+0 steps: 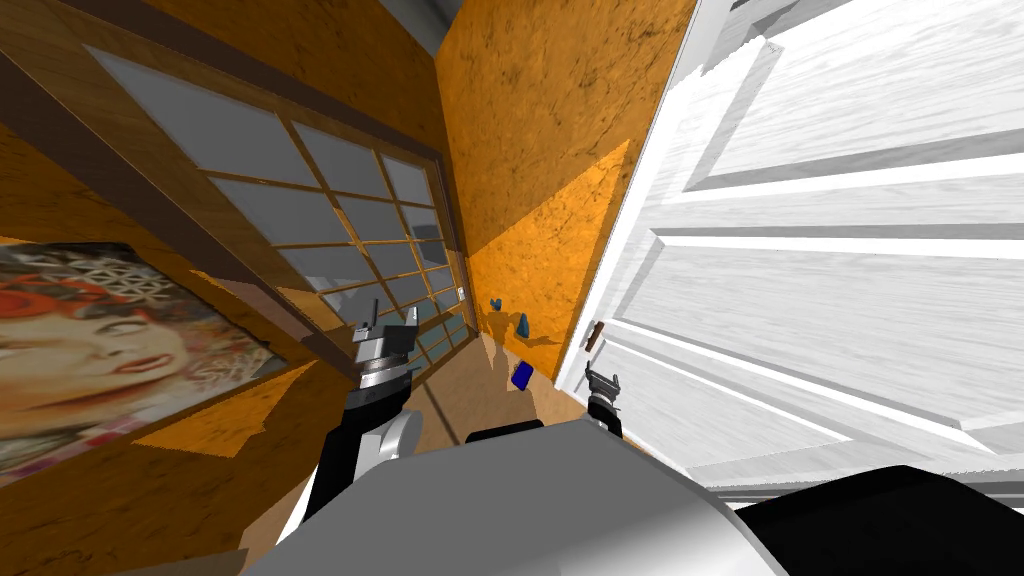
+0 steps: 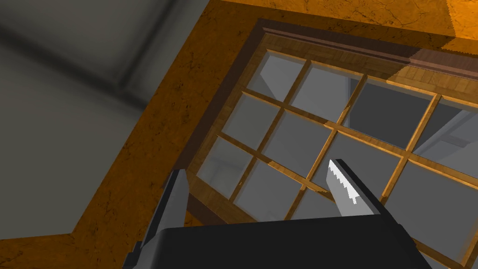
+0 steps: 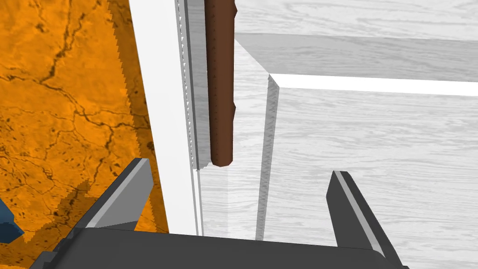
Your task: Pull the door open
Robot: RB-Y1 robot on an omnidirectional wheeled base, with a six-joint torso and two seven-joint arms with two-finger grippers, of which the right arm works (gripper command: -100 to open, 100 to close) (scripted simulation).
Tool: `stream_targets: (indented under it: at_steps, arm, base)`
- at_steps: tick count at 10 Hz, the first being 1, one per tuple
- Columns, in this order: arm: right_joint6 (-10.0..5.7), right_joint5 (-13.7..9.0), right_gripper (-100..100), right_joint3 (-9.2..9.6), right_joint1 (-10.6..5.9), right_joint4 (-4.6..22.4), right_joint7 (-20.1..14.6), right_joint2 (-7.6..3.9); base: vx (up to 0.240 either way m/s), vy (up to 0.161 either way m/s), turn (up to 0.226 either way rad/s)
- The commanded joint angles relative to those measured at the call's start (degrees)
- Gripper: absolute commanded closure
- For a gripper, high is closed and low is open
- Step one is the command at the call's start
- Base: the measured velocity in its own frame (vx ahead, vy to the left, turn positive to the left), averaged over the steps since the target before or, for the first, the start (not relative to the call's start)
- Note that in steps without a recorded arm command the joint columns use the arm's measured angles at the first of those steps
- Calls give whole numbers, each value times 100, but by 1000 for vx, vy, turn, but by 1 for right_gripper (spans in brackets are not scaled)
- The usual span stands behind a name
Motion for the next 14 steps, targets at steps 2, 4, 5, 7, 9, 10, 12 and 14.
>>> stream_targets:
  at_steps: [2, 4, 5, 7, 9, 10, 12, 14]
  arm:
    - [-8, -25, -100, 132, -241, 289, -106, -145]
    - [-16, -52, -100, 269, -492, 596, -225, -309]
    - [-20, -65, -100, 334, -611, 741, -281, -386]
    - [-27, -88, -100, 452, -825, 1005, -383, -525]
    - [-31, -100, -100, 515, -941, 1147, -438, -600]
    - [-33, -106, -100, 541, -989, 1206, -461, -631]
    - [-35, -114, -100, 582, -1063, 1297, -496, -678]
    - [-37, -118, -100, 604, -1103, 1346, -515, -704]
  base:
    - [-6, 10, -110]
    - [26, 0, -149]
    - [71, -8, -122]
    - [125, -53, -101]
    - [150, -55, -61]
    - [172, -74, -26]
    - [211, -81, -15]
    - [203, -79, -4]
